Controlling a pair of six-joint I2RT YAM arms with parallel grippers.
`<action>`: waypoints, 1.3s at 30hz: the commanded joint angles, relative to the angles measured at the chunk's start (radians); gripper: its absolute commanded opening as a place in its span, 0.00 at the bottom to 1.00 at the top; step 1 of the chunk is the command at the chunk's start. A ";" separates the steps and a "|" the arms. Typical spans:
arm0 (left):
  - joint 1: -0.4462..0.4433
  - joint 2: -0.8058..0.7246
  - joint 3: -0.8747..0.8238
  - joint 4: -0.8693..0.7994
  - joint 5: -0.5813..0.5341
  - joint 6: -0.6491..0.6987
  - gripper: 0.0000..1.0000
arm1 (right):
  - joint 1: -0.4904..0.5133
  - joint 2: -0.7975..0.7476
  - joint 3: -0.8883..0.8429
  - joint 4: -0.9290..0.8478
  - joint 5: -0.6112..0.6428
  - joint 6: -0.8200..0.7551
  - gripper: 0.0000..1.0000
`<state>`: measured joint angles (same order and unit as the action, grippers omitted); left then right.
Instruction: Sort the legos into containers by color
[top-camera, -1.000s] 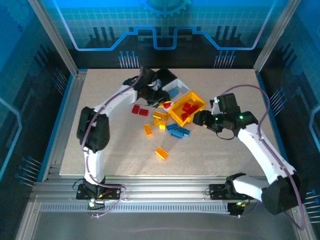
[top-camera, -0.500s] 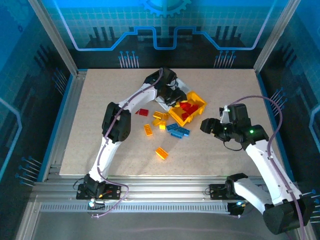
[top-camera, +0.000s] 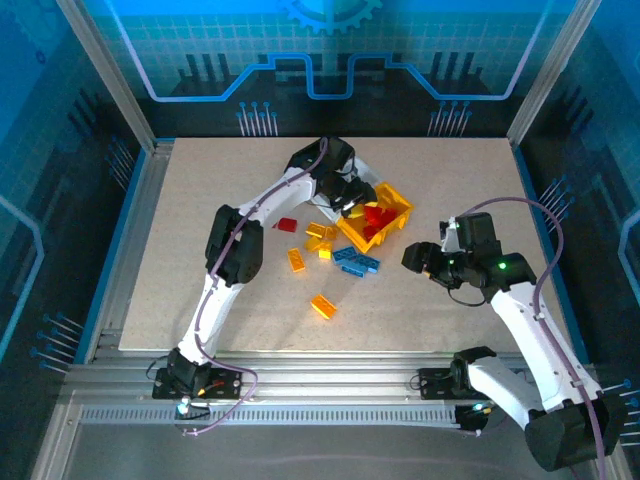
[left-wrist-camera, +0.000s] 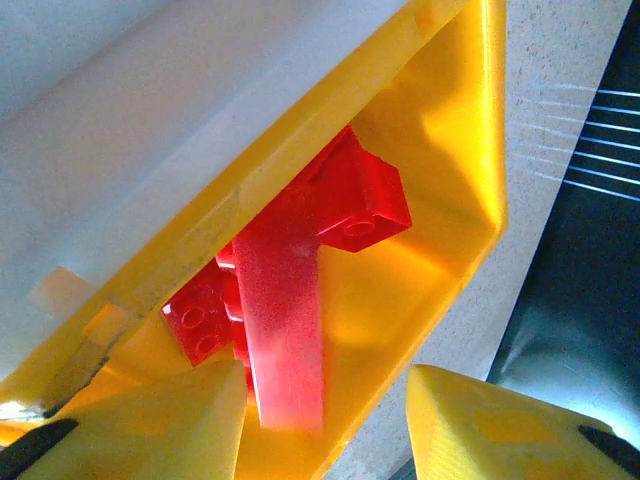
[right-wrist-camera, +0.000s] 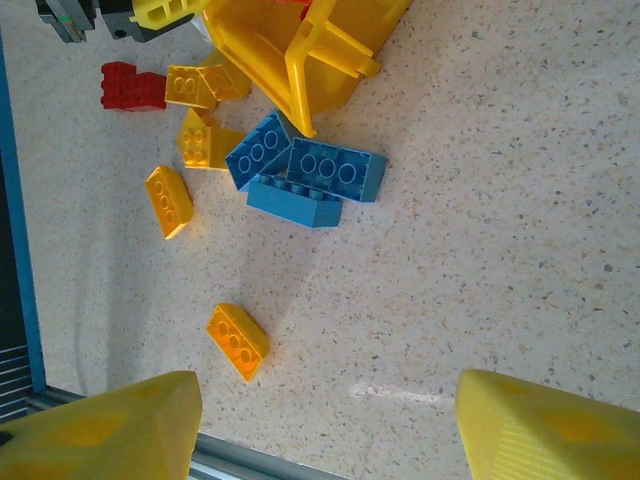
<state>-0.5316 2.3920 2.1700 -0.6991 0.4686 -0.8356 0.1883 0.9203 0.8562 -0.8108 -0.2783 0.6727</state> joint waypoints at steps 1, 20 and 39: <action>-0.004 -0.005 0.025 -0.028 0.008 0.018 0.47 | -0.016 0.002 -0.005 -0.004 -0.023 -0.013 0.69; 0.035 -0.309 -0.204 -0.079 -0.079 0.179 0.53 | 0.014 0.123 0.077 0.056 -0.059 -0.014 0.69; 0.284 -0.487 -0.580 -0.229 -0.392 0.437 0.77 | 0.427 0.750 0.654 0.016 0.025 -0.100 0.70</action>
<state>-0.2615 1.8099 1.4971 -0.8406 0.1715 -0.5171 0.5945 1.6573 1.4723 -0.7509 -0.2695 0.5751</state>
